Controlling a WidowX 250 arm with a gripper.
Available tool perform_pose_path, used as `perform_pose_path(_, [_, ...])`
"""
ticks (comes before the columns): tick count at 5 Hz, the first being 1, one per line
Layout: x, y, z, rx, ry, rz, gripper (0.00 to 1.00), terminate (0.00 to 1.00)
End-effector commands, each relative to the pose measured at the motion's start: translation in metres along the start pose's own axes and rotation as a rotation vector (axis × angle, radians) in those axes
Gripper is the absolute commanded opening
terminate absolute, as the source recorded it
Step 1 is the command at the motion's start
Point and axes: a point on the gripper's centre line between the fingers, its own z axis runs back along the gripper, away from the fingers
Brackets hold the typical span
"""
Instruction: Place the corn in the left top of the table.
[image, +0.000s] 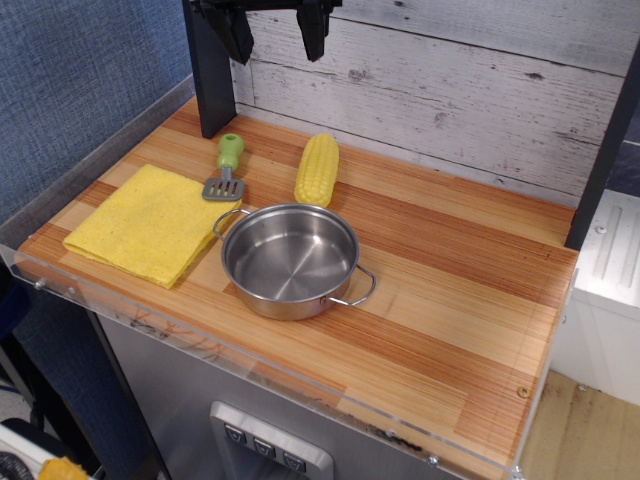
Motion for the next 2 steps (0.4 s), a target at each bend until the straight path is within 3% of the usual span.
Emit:
perform_pose_path(1, [0.0,0.0,0.0,0.0,0.0,0.0,1.0,0.0])
perform_pose_path(2, [0.0068,0.0079,-0.0025,0.027,-0.035,0.007,1.0,0.0])
